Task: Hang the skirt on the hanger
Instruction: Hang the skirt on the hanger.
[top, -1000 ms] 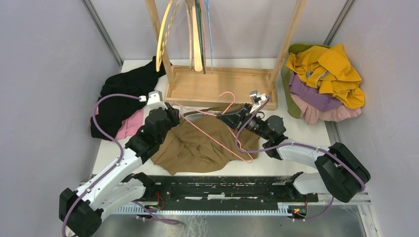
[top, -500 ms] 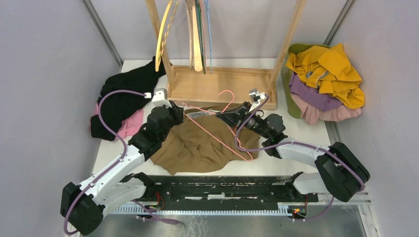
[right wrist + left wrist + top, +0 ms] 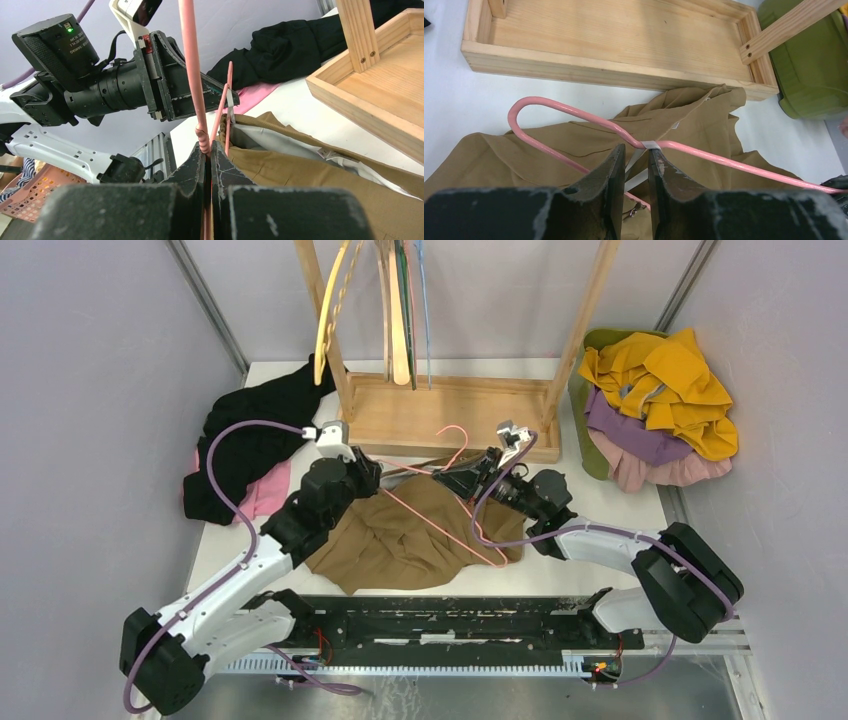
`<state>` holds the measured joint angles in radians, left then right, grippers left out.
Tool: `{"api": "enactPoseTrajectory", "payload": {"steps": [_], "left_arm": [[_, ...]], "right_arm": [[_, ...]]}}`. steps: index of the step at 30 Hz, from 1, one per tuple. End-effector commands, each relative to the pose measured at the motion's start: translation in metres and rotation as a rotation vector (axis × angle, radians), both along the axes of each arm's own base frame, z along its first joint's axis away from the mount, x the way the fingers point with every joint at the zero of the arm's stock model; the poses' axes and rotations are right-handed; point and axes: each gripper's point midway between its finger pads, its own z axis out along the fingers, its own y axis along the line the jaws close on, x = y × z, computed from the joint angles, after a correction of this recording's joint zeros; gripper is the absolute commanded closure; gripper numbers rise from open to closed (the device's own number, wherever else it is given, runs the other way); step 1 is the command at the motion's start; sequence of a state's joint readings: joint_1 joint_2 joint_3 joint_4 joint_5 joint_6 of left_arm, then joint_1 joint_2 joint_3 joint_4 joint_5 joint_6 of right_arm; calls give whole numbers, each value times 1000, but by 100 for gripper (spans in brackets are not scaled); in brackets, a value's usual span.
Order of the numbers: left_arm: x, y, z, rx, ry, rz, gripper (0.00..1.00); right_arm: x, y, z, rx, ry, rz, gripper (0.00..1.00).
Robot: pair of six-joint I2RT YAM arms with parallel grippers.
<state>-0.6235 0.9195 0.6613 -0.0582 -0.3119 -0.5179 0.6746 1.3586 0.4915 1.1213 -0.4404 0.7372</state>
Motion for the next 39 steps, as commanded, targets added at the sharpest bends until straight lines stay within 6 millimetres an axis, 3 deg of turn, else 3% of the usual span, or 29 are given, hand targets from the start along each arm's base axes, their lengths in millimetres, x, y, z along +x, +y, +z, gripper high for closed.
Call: {"api": "enactPoseTrajectory", "payload": {"steps": [1,7,13,15,24,34,39], "left_arm": [[0,4,48,-28,-97,8,70],[-9,29,47,56,12,104,58],[-19,37,53,57,58,127,54],[-20,30,55,32,66,98,51],[-28,-35,43,-125,209,-147,46],[-41,-38,71,-255,190,-162,37],[-44,-53,60,-349,278,-170,36]], "right_arm": [[-12,9,23,43,-66,64,99],[-7,10,11,-27,-44,48,99],[-8,12,8,-79,-51,69,99],[-9,13,7,-103,-53,76,99],[-11,16,15,-189,-123,113,99],[1,15,7,-238,-137,59,99],[3,17,8,-225,-141,52,99]]}}
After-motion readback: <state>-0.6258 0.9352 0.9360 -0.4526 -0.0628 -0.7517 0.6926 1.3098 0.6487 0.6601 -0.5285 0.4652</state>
